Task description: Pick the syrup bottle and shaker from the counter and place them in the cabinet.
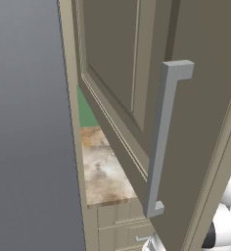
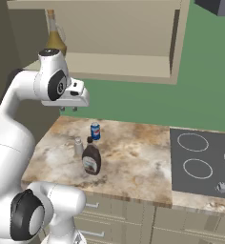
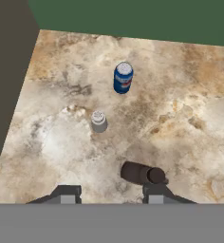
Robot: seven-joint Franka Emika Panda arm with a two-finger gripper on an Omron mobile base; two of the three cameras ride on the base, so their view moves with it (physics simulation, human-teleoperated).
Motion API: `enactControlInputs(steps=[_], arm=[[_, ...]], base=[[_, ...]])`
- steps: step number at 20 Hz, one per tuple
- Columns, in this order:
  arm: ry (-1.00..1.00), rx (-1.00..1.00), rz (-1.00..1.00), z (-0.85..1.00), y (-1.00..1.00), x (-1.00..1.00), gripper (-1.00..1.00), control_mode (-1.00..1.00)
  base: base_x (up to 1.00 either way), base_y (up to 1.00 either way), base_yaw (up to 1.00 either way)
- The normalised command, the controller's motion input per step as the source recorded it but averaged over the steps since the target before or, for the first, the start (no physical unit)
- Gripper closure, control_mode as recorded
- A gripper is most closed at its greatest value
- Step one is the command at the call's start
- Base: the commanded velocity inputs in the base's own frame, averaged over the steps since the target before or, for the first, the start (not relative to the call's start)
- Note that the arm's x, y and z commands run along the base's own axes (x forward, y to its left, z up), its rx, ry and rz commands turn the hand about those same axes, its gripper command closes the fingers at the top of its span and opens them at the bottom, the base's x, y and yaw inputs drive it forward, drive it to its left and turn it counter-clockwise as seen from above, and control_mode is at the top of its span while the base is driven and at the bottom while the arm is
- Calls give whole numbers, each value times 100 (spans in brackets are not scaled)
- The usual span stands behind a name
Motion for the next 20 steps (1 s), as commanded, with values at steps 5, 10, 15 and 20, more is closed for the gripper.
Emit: enactControlInputs(steps=[5, 10, 15, 20], arm=[[0, 0, 0, -1, 0, 0, -100, -100], [0, 5, 5, -23, -42, -5, -100, -100], [0, 11, 14, -33, -77, -15, -100, -100], [-3, 9, 23, -43, -61, -26, -100, -100]], base=[[0, 0, 0], [0, 0, 0], [0, 0, 0], [0, 0, 0]])
